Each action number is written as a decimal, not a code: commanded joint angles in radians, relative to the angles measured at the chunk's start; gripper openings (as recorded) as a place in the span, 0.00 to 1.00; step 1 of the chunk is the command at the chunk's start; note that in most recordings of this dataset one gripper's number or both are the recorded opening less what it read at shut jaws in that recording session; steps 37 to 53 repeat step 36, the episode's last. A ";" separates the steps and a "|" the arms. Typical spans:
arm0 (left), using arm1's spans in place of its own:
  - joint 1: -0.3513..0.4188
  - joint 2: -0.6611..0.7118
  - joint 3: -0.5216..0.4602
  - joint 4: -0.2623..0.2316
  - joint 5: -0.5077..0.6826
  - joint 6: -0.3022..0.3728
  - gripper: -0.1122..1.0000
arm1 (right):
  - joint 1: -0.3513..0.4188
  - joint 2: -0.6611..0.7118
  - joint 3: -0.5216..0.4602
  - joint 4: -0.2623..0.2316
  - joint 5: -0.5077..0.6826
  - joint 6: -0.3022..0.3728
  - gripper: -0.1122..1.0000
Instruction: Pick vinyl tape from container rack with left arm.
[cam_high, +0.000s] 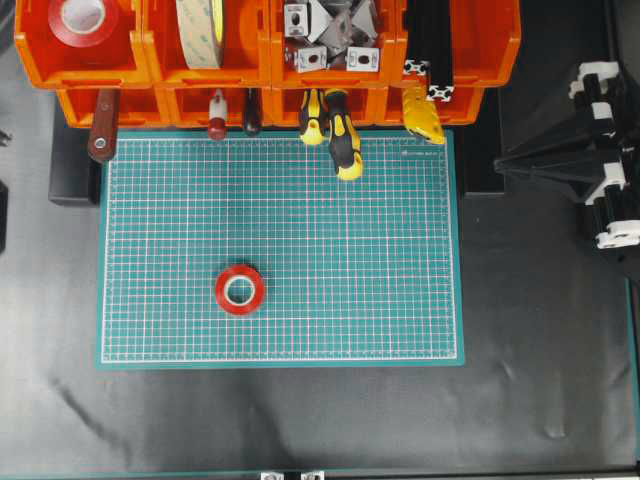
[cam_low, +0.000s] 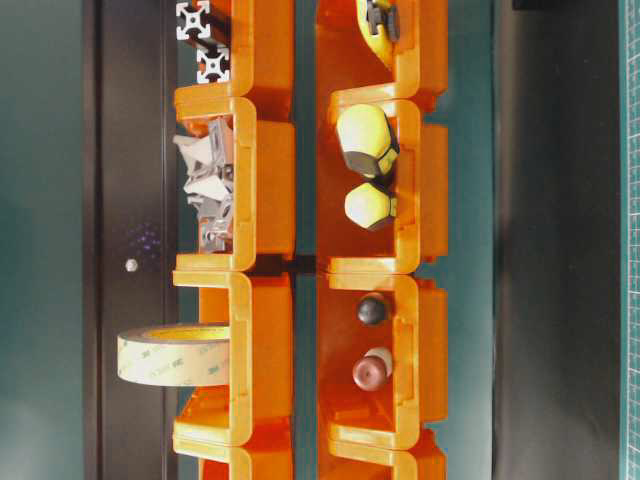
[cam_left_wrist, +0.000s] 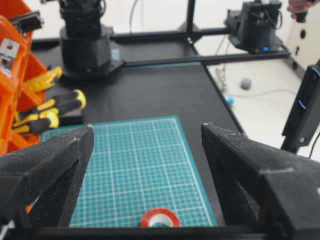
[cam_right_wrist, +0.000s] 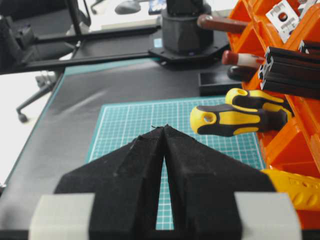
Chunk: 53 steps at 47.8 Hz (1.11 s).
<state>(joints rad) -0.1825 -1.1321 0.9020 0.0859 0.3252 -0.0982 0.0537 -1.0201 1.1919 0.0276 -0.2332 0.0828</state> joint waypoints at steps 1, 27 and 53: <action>0.003 0.006 -0.009 -0.003 -0.011 -0.006 0.85 | 0.002 0.003 -0.020 0.002 -0.003 -0.002 0.09; 0.003 0.006 -0.002 -0.003 -0.011 -0.018 0.85 | 0.002 -0.012 -0.009 0.002 -0.002 -0.003 0.09; 0.003 0.009 -0.002 -0.003 -0.018 -0.018 0.85 | 0.000 -0.035 0.003 0.002 0.008 -0.002 0.09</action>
